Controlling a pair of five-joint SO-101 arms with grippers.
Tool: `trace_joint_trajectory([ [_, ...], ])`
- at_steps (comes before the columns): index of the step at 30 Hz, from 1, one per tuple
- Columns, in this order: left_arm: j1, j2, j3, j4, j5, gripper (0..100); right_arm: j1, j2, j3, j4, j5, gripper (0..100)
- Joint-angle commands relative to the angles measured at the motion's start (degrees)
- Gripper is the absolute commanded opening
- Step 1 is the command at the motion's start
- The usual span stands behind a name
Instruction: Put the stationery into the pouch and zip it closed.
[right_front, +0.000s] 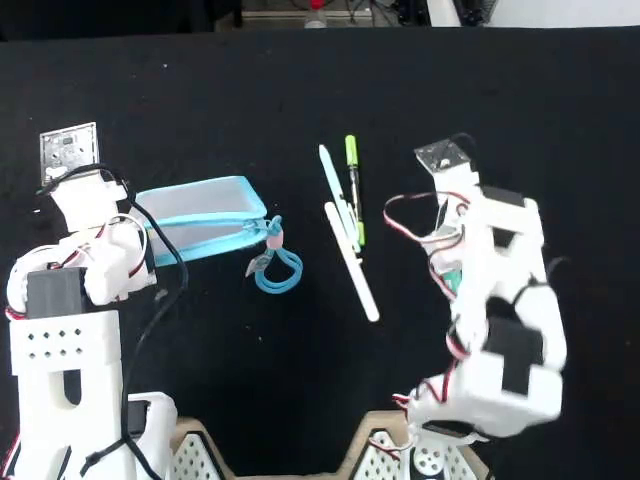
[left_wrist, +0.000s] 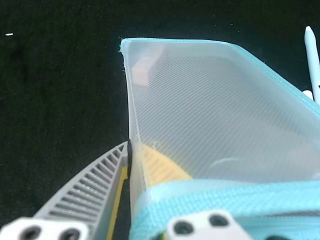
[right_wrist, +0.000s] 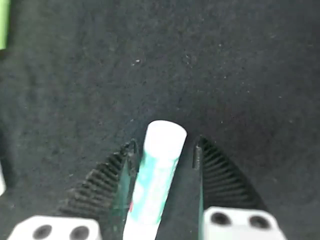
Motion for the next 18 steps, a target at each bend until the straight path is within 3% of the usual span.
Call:
trace_joint_trajectory([
  [1, -0.75, 1.41, 1.36, 0.26, -0.62, 3, 2.2, 6.9, -8.13, -0.09, 0.7, 17.6],
  [3, -0.75, 1.41, 1.36, 0.26, -0.62, 3, 2.73, 9.36, -10.86, 1.93, 2.2, 13.6],
  [5, -0.75, 1.41, 1.36, 0.26, -0.62, 3, 4.48, 10.24, -13.67, 4.4, 4.48, 0.3],
  [13, -0.66, 1.41, 1.36, 0.26, -0.62, 3, 17.93, 10.42, -24.04, 10.2, 4.4, 1.1],
  [18, -0.48, 1.41, 1.36, 0.26, -0.62, 3, 19.25, 13.58, -24.48, 10.2, 4.4, 1.5],
])
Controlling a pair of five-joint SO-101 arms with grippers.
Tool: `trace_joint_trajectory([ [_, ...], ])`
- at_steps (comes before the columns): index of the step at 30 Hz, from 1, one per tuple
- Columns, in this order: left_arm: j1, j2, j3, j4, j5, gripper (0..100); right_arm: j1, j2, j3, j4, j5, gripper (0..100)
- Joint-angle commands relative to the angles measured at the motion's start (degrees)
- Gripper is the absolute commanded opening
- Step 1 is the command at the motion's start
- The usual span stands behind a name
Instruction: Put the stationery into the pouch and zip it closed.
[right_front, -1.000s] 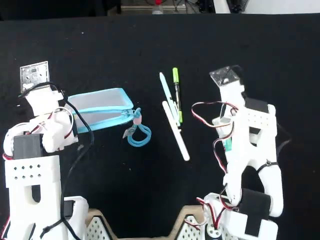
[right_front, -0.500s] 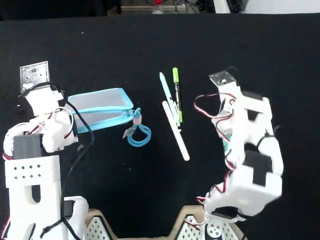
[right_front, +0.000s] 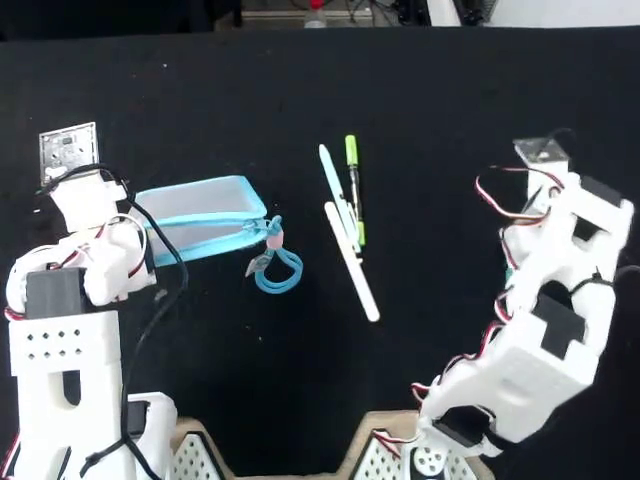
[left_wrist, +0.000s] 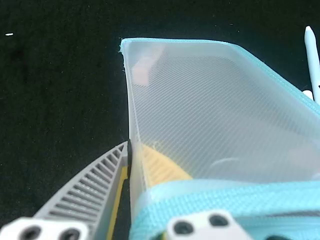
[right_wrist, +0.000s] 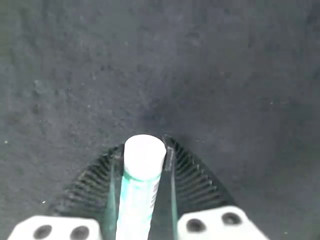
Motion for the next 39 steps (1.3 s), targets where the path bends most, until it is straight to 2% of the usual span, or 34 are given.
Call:
trace_joint_trajectory([
  [1, -0.66, 1.41, 1.36, 0.26, -0.62, 3, 1.14, 2.24, -3.3, 0.26, 0.53, 1.5],
  [4, -0.75, 1.41, 1.63, 0.18, -0.62, 3, 1.23, 4.62, -3.82, 0.88, 0.44, 4.0],
  [8, -0.4, 1.41, 1.89, 0.0, -0.62, 3, 2.46, 5.76, -7.6, 6.33, 1.85, 14.5],
  [14, -0.4, 1.41, 1.8, 0.0, -0.62, 3, 3.87, 6.2, -12.97, 16.09, 8.18, 13.3],
  [23, -0.4, 1.41, 1.8, 0.09, -0.62, 3, 3.78, 6.02, -4.0, 5.36, 8.53, 13.7],
  [26, -0.31, 1.41, 1.8, 0.09, -0.62, 3, 3.96, 5.76, -3.3, 4.92, 8.53, 14.0],
  [31, -0.31, 1.41, 1.8, 0.09, -0.62, 3, 4.04, 5.76, -3.03, 4.92, 8.53, 23.4],
  [39, -0.31, 1.41, 1.8, 0.0, -0.62, 3, 4.13, 3.38, -2.42, 4.84, 8.26, 20.3],
])
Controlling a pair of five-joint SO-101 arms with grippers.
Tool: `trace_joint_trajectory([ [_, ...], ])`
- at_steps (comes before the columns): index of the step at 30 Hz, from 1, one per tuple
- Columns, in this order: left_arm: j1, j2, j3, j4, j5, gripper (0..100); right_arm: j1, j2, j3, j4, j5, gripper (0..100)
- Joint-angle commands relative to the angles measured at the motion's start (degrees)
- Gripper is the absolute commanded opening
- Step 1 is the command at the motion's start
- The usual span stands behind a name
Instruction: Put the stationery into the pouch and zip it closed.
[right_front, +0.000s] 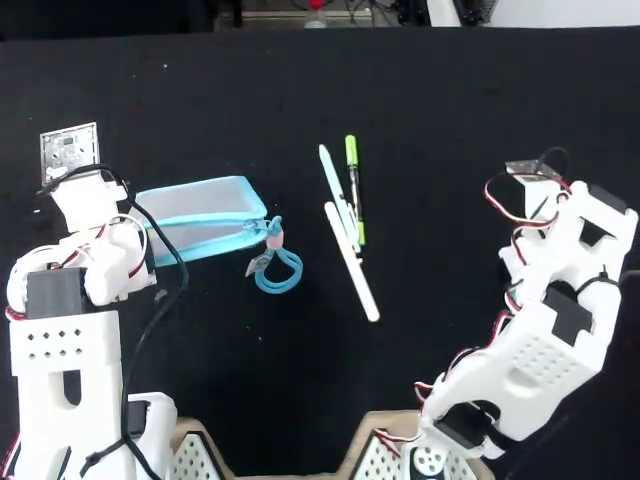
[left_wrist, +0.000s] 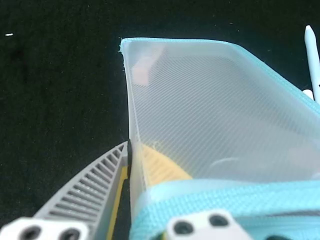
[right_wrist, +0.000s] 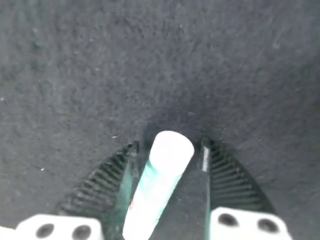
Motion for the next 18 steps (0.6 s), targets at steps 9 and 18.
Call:
trace_joint_trajectory([
  [9, -0.31, 1.41, 1.54, 0.09, -0.44, 3, 2.9, -9.54, 11.21, -12.22, -0.88, 19.8],
  [18, -0.31, 1.41, 1.54, 0.09, -0.44, 3, 3.25, -13.85, 19.82, -20.92, -7.03, 17.8],
])
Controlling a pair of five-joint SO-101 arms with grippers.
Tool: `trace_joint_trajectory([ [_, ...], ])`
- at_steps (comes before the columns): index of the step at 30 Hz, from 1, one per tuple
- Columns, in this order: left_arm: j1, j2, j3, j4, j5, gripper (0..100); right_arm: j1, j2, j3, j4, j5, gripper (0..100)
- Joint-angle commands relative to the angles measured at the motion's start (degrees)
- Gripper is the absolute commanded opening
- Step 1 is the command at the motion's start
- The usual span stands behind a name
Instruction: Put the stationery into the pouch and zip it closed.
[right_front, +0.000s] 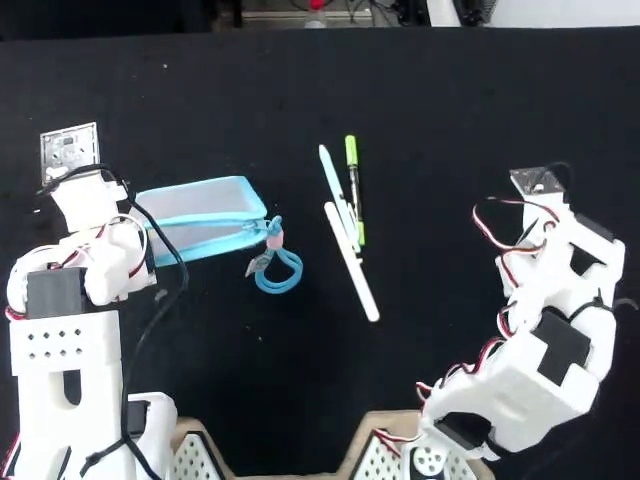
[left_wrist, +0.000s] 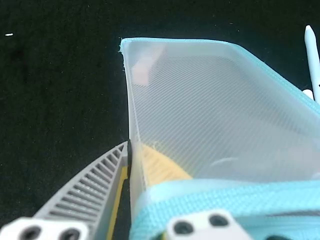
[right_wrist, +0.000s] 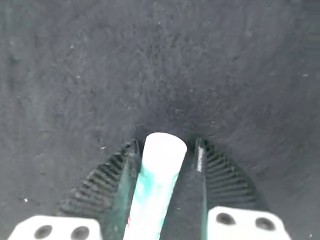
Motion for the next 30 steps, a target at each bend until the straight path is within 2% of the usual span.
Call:
trace_joint_trajectory([
  [1, -0.31, 1.41, 1.54, 0.09, -0.44, 3, 2.29, -2.07, 0.13, -1.93, -2.81, 15.5],
  [4, -0.31, 1.41, 1.54, 0.09, -0.44, 3, 1.85, -2.07, 0.22, -1.85, -2.99, 2.1],
  [5, -0.31, 1.41, 1.54, 0.09, -0.44, 3, 1.76, -2.07, 0.4, -1.85, -3.08, 0.8],
  [11, -0.22, 1.41, 1.54, 0.09, -0.44, 3, 0.7, -4.97, -3.38, 5.8, -3.08, 1.0],
  [17, -0.22, 1.41, 1.54, 0.09, -0.44, 3, -3.96, -13.23, -5.05, 16.0, -2.81, 1.1],
  [21, -0.31, 1.41, 1.63, 0.18, -0.44, 3, -6.24, -14.2, -0.84, 10.9, -2.55, 2.0],
  [26, -0.22, 1.41, 1.63, 0.18, -0.44, 3, -6.24, -10.51, 4.88, 0.0, -2.11, 17.4],
  [30, -0.22, 1.41, 1.63, 0.18, -0.44, 3, -6.15, -9.01, 5.14, -0.26, -1.14, 16.2],
])
